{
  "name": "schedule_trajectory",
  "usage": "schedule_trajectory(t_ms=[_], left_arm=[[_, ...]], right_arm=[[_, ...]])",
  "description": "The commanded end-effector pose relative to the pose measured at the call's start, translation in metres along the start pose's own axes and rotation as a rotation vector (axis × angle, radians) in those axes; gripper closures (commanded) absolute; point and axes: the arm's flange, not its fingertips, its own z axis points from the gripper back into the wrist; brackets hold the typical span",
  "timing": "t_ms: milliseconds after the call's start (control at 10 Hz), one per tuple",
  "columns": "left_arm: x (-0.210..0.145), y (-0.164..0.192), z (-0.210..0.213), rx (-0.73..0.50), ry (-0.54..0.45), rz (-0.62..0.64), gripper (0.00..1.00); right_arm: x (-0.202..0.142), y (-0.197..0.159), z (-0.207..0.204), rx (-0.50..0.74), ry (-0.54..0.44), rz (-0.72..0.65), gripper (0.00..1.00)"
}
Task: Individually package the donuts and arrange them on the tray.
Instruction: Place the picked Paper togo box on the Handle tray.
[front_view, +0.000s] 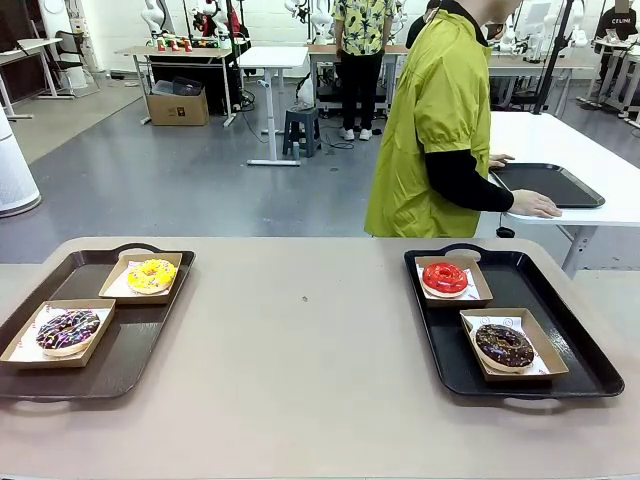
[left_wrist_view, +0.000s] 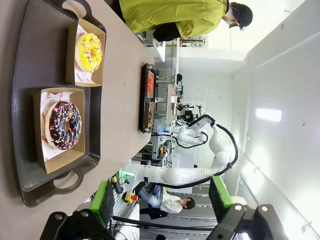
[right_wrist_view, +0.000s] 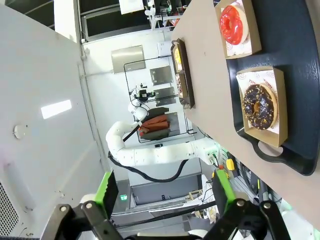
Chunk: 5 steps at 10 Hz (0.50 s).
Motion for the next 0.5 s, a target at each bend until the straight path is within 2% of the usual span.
schedule_trajectory(t_ms=[0,400], left_arm=[[-0.0031,-0.0017,-0.0004,0.008,-0.01,-0.001,0.0],[-0.0031,-0.0017,-0.0004,0.008,-0.01,-0.001,0.0]], right_arm=[[-0.0018,0.0023,-0.0005,0.014,0.005,0.005,0.0],[-0.0018,0.0023,-0.0005,0.014,0.005,0.005,0.0]])
